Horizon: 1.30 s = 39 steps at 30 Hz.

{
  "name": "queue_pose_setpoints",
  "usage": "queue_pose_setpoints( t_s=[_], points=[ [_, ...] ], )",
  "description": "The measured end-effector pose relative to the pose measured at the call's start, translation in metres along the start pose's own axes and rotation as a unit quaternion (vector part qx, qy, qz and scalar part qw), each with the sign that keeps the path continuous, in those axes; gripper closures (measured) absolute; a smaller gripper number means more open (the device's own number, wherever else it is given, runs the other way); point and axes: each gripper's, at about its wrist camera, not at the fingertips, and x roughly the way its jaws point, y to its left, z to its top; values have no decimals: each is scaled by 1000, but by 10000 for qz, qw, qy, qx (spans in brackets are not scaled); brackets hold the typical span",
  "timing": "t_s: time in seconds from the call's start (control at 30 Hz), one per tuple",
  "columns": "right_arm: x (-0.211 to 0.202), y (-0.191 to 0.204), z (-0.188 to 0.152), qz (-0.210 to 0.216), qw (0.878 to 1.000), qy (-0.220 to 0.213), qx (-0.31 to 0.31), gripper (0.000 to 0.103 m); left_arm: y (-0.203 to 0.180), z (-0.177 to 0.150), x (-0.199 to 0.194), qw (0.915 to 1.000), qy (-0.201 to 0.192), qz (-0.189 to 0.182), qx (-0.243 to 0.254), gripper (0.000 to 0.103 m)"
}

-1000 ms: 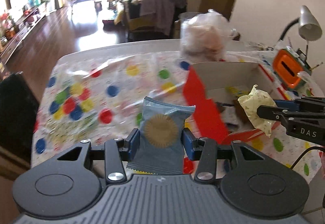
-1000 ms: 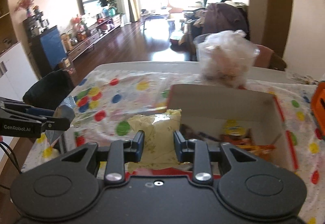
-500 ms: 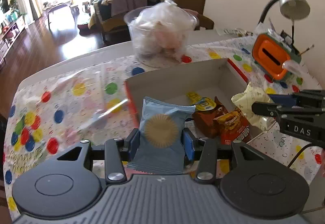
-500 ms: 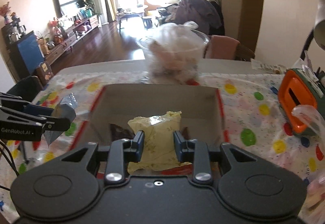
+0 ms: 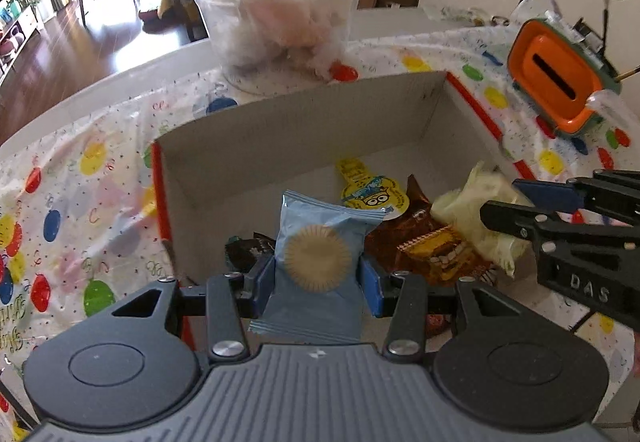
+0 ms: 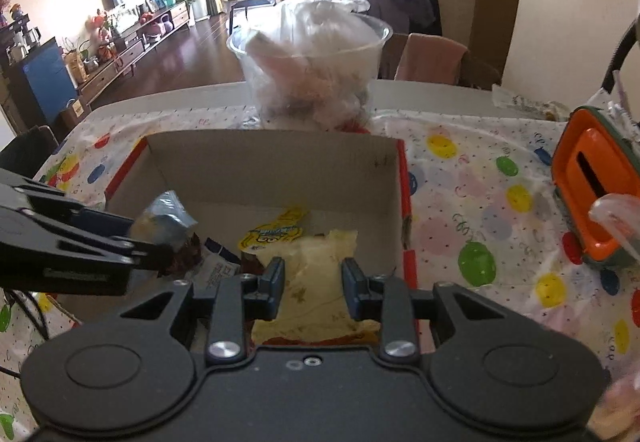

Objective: Organize snacks
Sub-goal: 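Lower both packets into the box and open both grippers, then withdraw the left tool to the black packet while the right tool reaches the silver bar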

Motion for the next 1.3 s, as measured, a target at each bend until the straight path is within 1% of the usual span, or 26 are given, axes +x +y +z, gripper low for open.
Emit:
queue_pose_setpoints(
  t_s=[0.17, 0.3, 0.47, 0.57, 0.67, 0.77, 0.97, 1.03, 1.1, 1.13, 1.27, 1.3],
  points=[
    [11, -1, 2, 164, 9998, 88, -50, 75, -3, 5, 24, 9996, 287, 46, -41, 58],
    [14, -3, 0, 219, 9995, 176, -144, 72, -6, 7, 38, 9986, 529, 80, -61, 58],
    [15, -6, -2, 247, 9994, 206, -109, 69, -7, 10, 44, 9981, 608, 98, 7, 58],
    [13, -6, -3, 263, 9994, 211, -97, 66, -7, 8, 44, 9981, 605, 101, 28, 58],
    [8, -7, -3, 275, 9994, 165, -97, 61, -6, 6, 39, 9985, 539, 73, 12, 57],
    [3, -6, -2, 266, 9995, 128, -88, 56, -4, 3, 30, 9991, 428, 13, 7, 53],
    [-12, -4, 0, 267, 9996, 1, -2, 48, 0, -2, 7, 9998, 158, -102, 4, 52],
    [-18, -1, 0, 264, 9996, -44, 25, 44, 2, -4, -3, 9999, 62, -124, 13, 46],
    [-24, 3, 0, 299, 9995, -86, 62, 43, 5, -7, -13, 9999, -83, -123, 0, 38],
    [-27, 5, 0, 317, 9994, -96, 76, 40, 7, -9, -19, 9998, -156, -136, -10, 37],
    [-40, 18, 0, 381, 9990, -203, 82, 38, 15, -17, -39, 9993, -335, -177, -32, 37],
    [-43, 21, 0, 388, 9989, -239, 83, 35, 17, -19, -43, 9991, -383, -179, -36, 35]
  ],
)
